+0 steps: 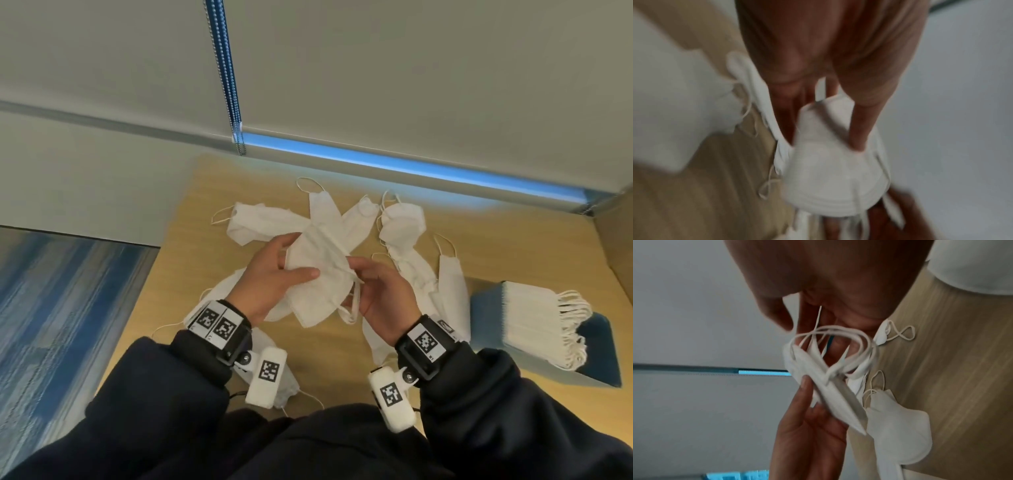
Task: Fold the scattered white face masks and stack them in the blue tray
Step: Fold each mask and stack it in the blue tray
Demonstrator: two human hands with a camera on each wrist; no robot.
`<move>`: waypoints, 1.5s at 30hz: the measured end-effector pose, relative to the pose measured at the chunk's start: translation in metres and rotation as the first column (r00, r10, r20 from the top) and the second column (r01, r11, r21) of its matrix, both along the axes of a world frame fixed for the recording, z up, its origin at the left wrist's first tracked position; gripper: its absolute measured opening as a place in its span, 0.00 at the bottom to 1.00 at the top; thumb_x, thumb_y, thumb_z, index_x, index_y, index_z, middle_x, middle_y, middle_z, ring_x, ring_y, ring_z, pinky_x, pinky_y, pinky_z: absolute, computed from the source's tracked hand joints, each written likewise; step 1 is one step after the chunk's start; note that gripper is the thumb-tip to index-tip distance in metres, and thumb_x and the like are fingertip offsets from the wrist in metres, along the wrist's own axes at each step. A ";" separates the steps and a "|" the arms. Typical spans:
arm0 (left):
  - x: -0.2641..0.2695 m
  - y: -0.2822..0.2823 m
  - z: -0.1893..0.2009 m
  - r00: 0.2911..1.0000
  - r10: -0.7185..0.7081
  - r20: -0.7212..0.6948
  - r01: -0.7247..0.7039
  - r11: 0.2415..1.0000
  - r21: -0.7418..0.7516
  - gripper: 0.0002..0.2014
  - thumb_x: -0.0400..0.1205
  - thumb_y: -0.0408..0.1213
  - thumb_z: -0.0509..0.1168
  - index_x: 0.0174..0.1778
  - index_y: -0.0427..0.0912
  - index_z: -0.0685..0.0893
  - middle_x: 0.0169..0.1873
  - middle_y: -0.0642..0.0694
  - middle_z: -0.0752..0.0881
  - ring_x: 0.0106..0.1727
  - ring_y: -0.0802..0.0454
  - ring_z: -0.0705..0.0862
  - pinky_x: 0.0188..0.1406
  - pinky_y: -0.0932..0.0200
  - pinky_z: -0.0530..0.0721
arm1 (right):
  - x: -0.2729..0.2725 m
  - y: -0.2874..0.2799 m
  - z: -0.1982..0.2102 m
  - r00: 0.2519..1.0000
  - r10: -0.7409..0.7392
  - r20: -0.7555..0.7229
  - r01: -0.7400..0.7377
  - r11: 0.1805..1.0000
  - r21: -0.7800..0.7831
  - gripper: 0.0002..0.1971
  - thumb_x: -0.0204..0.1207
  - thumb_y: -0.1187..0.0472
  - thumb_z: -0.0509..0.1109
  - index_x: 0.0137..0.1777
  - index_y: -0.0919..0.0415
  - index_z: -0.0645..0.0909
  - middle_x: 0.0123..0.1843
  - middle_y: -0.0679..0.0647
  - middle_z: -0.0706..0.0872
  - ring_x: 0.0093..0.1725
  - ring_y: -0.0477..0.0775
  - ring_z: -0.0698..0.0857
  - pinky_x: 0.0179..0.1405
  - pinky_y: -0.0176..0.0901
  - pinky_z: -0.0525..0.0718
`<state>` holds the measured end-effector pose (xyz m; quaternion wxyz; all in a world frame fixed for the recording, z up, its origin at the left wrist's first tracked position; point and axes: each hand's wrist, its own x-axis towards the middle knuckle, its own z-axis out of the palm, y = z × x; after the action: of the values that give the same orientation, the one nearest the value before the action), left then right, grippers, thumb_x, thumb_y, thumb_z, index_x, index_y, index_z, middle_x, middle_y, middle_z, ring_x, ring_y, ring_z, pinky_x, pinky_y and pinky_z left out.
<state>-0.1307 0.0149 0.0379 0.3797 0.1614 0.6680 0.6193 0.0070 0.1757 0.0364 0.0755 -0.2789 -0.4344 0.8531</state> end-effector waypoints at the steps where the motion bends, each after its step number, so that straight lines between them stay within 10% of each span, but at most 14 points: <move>1: -0.001 -0.002 -0.001 0.999 0.006 0.049 -0.008 0.999 0.044 0.30 0.75 0.32 0.80 0.73 0.44 0.81 0.63 0.46 0.90 0.65 0.46 0.88 0.63 0.43 0.87 | -0.001 -0.001 -0.001 0.999 0.026 0.027 -0.029 0.992 0.127 0.20 0.77 0.73 0.57 0.64 0.73 0.84 0.58 0.70 0.88 0.50 0.67 0.87 0.43 0.52 0.89; 6: -0.002 -0.010 0.006 0.975 -0.024 0.221 -0.001 0.994 0.111 0.15 0.86 0.26 0.66 0.69 0.36 0.84 0.61 0.39 0.91 0.63 0.42 0.90 0.53 0.52 0.89 | 0.005 -0.003 -0.005 0.975 0.223 0.027 -0.210 0.866 0.453 0.20 0.77 0.73 0.73 0.69 0.62 0.85 0.63 0.62 0.90 0.59 0.63 0.89 0.56 0.56 0.88; 11: -0.005 -0.025 -0.004 0.929 0.061 0.364 -0.095 0.993 0.076 0.15 0.87 0.27 0.64 0.70 0.38 0.84 0.63 0.38 0.90 0.63 0.39 0.89 0.56 0.47 0.90 | 0.010 0.000 0.003 0.904 0.420 0.081 -0.406 0.783 0.471 0.07 0.73 0.78 0.66 0.42 0.70 0.83 0.39 0.58 0.85 0.40 0.53 0.85 0.46 0.44 0.85; 19: -0.010 -0.044 -0.016 0.942 0.014 0.335 -0.054 0.992 0.110 0.23 0.83 0.21 0.64 0.75 0.37 0.78 0.65 0.32 0.87 0.65 0.37 0.87 0.56 0.44 0.90 | 0.017 0.014 0.010 0.948 0.316 0.042 -0.317 0.920 0.229 0.22 0.76 0.48 0.74 0.27 0.60 0.76 0.43 0.70 0.81 0.51 0.66 0.84 0.57 0.63 0.88; 22: -0.003 -0.042 -0.014 0.969 -0.008 0.246 -0.012 0.997 0.079 0.21 0.85 0.20 0.63 0.74 0.36 0.77 0.63 0.32 0.88 0.63 0.37 0.88 0.54 0.45 0.90 | 0.009 0.006 0.006 0.978 0.172 0.118 -0.193 0.962 0.192 0.09 0.73 0.59 0.79 0.46 0.62 0.83 0.45 0.67 0.88 0.42 0.66 0.89 0.47 0.59 0.91; 24: -0.001 -0.041 -0.016 0.979 0.007 0.203 -0.021 0.998 0.066 0.21 0.85 0.20 0.64 0.74 0.37 0.78 0.64 0.33 0.88 0.65 0.35 0.87 0.58 0.40 0.88 | 0.007 0.002 0.003 0.957 0.245 0.152 -0.258 0.964 0.068 0.19 0.72 0.61 0.79 0.60 0.65 0.80 0.42 0.64 0.88 0.35 0.60 0.87 0.37 0.51 0.90; 29: -0.004 -0.047 -0.019 0.988 0.068 0.139 -0.073 0.997 0.035 0.22 0.84 0.20 0.65 0.73 0.41 0.80 0.64 0.36 0.89 0.67 0.35 0.87 0.64 0.33 0.85 | 0.006 -0.001 0.000 0.894 0.327 0.306 -0.420 0.850 0.319 0.06 0.72 0.63 0.81 0.40 0.66 0.90 0.30 0.55 0.77 0.29 0.50 0.70 0.29 0.42 0.64; 34: 0.004 -0.052 -0.018 0.997 0.028 0.075 -0.027 1.000 -0.005 0.21 0.84 0.21 0.66 0.71 0.41 0.81 0.58 0.39 0.92 0.60 0.38 0.91 0.55 0.41 0.90 | 0.012 0.008 0.008 0.987 0.063 0.145 -0.061 0.998 -0.013 0.09 0.71 0.61 0.66 0.31 0.61 0.74 0.37 0.59 0.81 0.47 0.61 0.84 0.55 0.54 0.83; 36: 0.012 -0.048 -0.017 0.997 0.006 0.071 -0.006 1.000 0.001 0.20 0.84 0.22 0.68 0.71 0.41 0.82 0.56 0.39 0.93 0.58 0.40 0.92 0.53 0.41 0.91 | 0.013 0.005 0.012 0.996 0.007 0.092 0.005 0.992 -0.125 0.13 0.77 0.63 0.63 0.31 0.60 0.71 0.29 0.59 0.74 0.35 0.60 0.80 0.46 0.51 0.84; 40: 0.023 -0.035 -0.014 0.992 0.102 0.079 -0.102 0.995 -0.009 0.11 0.83 0.28 0.71 0.61 0.38 0.86 0.50 0.39 0.94 0.52 0.40 0.93 0.47 0.44 0.92 | 0.018 0.003 0.010 0.967 0.138 0.213 -0.183 0.961 0.209 0.06 0.80 0.63 0.75 0.46 0.67 0.84 0.26 0.51 0.64 0.24 0.49 0.59 0.24 0.41 0.60; 45: 0.037 -0.021 -0.012 0.990 0.114 0.082 -0.112 0.993 -0.037 0.09 0.84 0.36 0.72 0.43 0.32 0.87 0.44 0.34 0.92 0.46 0.39 0.92 0.42 0.47 0.90 | 0.038 0.011 0.007 0.943 0.120 0.311 -0.247 0.878 0.409 0.07 0.73 0.69 0.80 0.51 0.66 0.91 0.29 0.50 0.83 0.25 0.46 0.76 0.26 0.35 0.74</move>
<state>-0.0937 -0.0058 0.0260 0.3745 0.0909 0.6693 0.6353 0.0454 0.1866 0.0436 -0.0063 -0.3279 -0.6477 0.6877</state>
